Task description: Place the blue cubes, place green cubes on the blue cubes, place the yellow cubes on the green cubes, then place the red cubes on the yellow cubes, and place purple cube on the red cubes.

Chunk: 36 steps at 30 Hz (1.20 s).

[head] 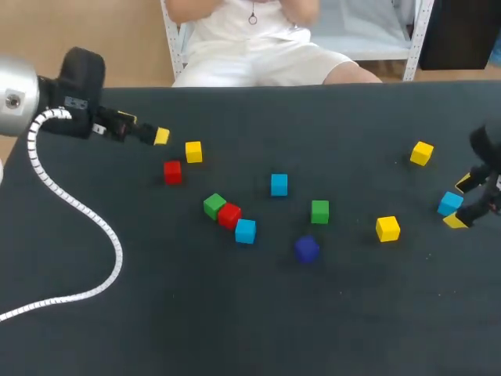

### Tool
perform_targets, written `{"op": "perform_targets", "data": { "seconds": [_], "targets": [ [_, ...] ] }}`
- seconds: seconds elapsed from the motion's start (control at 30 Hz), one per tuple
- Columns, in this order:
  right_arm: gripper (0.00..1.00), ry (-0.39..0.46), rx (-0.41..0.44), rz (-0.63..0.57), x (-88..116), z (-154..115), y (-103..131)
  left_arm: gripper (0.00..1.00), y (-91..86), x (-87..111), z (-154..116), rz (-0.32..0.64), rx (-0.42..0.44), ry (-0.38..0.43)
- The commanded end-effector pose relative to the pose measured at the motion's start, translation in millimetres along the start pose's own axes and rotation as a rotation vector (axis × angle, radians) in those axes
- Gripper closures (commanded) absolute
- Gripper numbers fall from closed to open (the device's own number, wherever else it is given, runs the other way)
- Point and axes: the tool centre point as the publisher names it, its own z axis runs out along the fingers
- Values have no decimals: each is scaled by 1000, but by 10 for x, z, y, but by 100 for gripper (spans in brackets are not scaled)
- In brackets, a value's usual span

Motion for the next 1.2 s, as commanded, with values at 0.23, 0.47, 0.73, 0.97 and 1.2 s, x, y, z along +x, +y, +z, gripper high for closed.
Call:
{"op": "perform_targets", "data": {
  "seconds": [0.23,0.47,0.73,0.97,1.2],
  "targets": [
    [0,-17,-10,-10,-51,25,18,0,-16,49,25,247,272,166],
    [0,-17,-19,-35,-155,49,15,0,-16,49,25,247,272,166],
    [0,-28,-38,-70,-333,150,31,0,58,34,-39,266,265,63],
    [0,-29,-43,-77,-365,162,28,0,-92,-163,86,605,399,-9],
    [0,-33,-40,-63,-314,150,19,0,-351,-278,401,709,497,141]
  ]
}}
